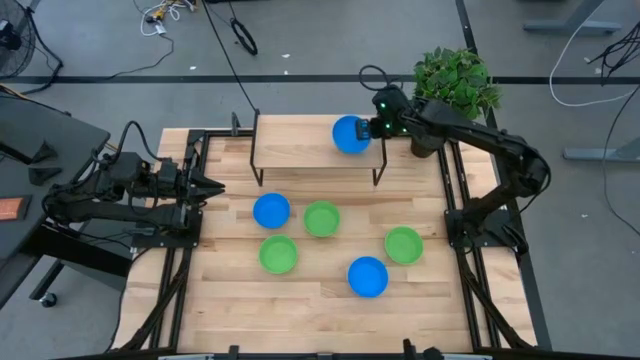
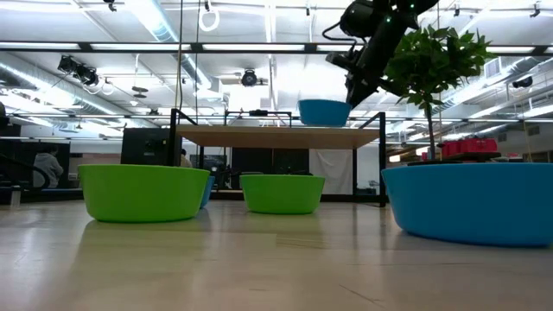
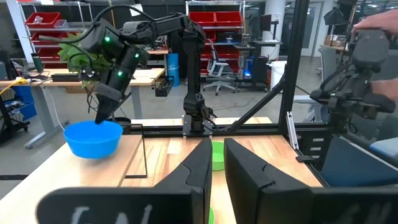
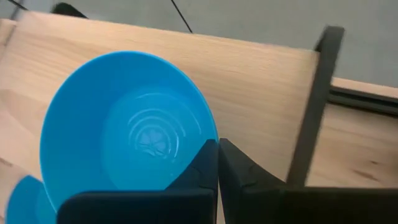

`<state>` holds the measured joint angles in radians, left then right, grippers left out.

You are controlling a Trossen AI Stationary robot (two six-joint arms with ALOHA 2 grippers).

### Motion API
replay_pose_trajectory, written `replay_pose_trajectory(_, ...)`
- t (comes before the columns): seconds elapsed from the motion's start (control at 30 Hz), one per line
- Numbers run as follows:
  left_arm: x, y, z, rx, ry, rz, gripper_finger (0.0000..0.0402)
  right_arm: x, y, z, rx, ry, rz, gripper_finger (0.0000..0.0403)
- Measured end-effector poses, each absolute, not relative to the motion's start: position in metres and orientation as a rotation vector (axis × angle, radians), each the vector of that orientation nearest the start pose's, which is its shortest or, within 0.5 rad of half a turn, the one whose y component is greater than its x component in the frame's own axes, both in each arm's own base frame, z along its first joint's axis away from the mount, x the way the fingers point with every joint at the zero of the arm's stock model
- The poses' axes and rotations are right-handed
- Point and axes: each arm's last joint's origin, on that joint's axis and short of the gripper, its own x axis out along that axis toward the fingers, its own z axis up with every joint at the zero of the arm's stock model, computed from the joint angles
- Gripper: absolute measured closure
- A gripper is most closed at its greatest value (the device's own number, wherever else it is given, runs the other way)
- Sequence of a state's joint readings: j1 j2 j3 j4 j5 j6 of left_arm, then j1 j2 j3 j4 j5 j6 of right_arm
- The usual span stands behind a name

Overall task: Pick & Place Mini bowls
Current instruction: Put the top right blue bowl on the shelf

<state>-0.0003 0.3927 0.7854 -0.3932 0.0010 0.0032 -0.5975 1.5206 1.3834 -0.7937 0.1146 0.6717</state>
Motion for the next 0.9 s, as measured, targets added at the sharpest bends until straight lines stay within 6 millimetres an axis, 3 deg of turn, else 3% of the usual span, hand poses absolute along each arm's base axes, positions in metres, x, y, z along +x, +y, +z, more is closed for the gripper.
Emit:
replay_pose_trajectory(0.53, 0.0762, -0.0001, 0.3537, 0.003, 0.0, -0.001, 0.0353, 0.2576, -0.1824, 0.3106, 0.815, 0.717, -0.964, 0.0402)
replay_pose_trajectory(0.9, 0.0761, -0.0001, 0.3538, 0.003, 0.0, -0.001, 0.0353, 0.2582, -0.1828, 0.3112, 0.813, 0.707, -0.961, 0.0375)
